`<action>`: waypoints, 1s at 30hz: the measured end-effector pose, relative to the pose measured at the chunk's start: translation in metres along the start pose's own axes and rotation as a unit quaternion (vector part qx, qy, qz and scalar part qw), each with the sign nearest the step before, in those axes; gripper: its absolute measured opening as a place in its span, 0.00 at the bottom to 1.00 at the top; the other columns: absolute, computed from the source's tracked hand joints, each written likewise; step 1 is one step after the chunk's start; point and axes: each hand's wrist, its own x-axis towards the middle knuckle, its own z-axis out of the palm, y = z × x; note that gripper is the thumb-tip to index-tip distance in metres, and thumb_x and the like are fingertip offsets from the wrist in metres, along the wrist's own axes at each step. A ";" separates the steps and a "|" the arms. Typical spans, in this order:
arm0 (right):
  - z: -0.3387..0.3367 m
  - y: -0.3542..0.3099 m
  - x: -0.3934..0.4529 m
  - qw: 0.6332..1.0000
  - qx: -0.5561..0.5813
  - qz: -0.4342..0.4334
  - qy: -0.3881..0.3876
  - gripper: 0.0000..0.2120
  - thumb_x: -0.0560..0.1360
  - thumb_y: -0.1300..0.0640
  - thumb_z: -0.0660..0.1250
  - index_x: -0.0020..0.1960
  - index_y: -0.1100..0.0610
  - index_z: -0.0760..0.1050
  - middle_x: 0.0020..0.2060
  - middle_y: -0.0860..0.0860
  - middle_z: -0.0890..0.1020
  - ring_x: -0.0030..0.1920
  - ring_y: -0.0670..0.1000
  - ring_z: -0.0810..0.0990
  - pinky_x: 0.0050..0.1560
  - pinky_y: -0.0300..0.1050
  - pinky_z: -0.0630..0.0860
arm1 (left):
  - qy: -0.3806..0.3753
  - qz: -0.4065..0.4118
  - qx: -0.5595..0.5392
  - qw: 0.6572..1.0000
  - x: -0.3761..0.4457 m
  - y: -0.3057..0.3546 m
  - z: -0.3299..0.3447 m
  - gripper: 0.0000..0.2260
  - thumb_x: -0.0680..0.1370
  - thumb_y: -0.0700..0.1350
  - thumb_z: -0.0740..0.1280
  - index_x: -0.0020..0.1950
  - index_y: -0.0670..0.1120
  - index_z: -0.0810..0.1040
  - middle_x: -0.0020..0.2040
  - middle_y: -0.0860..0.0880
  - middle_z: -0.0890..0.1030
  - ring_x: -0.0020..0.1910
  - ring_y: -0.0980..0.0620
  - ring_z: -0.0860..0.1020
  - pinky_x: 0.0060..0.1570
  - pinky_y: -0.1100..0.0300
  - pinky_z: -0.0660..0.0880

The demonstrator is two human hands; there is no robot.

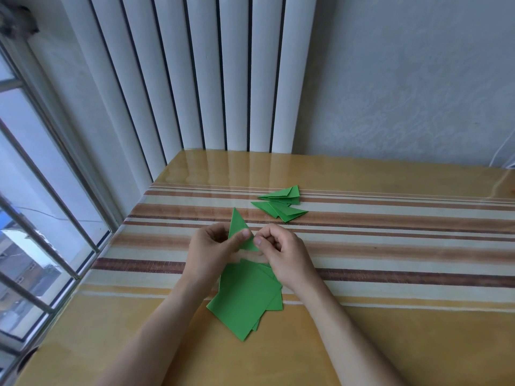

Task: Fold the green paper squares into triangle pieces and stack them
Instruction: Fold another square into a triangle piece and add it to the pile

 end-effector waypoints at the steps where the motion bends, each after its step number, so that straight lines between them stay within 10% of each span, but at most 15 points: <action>1: 0.000 0.000 0.000 1.000 0.003 0.002 0.002 0.06 0.82 0.53 0.69 0.46 0.51 0.79 0.36 0.42 0.77 0.39 0.44 0.77 0.42 0.54 0.79 | -0.010 0.000 0.019 1.000 0.000 -0.001 0.001 0.12 0.73 0.50 0.78 0.43 0.41 0.86 0.38 0.40 0.86 0.36 0.46 0.83 0.41 0.49 0.81; 18: -0.001 -0.009 -0.003 1.000 -0.001 0.025 0.016 0.08 0.82 0.56 0.67 0.45 0.55 0.78 0.36 0.47 0.80 0.38 0.52 0.80 0.39 0.46 0.77 | 0.122 -0.039 -0.017 0.992 0.005 0.003 -0.011 0.08 0.75 0.48 0.77 0.43 0.43 0.87 0.32 0.49 0.83 0.32 0.54 0.79 0.36 0.46 0.80; 23: 0.001 -0.011 -0.004 0.999 0.027 0.031 0.019 0.08 0.83 0.54 0.66 0.46 0.54 0.78 0.38 0.51 0.81 0.39 0.54 0.80 0.41 0.53 0.78 | 0.098 -0.039 -0.009 0.994 0.001 0.005 -0.006 0.11 0.75 0.48 0.77 0.42 0.41 0.85 0.31 0.48 0.82 0.28 0.53 0.79 0.23 0.58 0.75; 30: 0.002 -0.011 -0.005 1.000 -0.016 -0.001 0.008 0.13 0.83 0.54 0.67 0.40 0.51 0.76 0.32 0.46 0.78 0.32 0.42 0.73 0.33 0.38 0.69 | 0.040 -0.028 0.003 0.999 -0.001 0.005 -0.002 0.08 0.76 0.46 0.76 0.45 0.41 0.86 0.34 0.46 0.85 0.32 0.57 0.80 0.28 0.65 0.76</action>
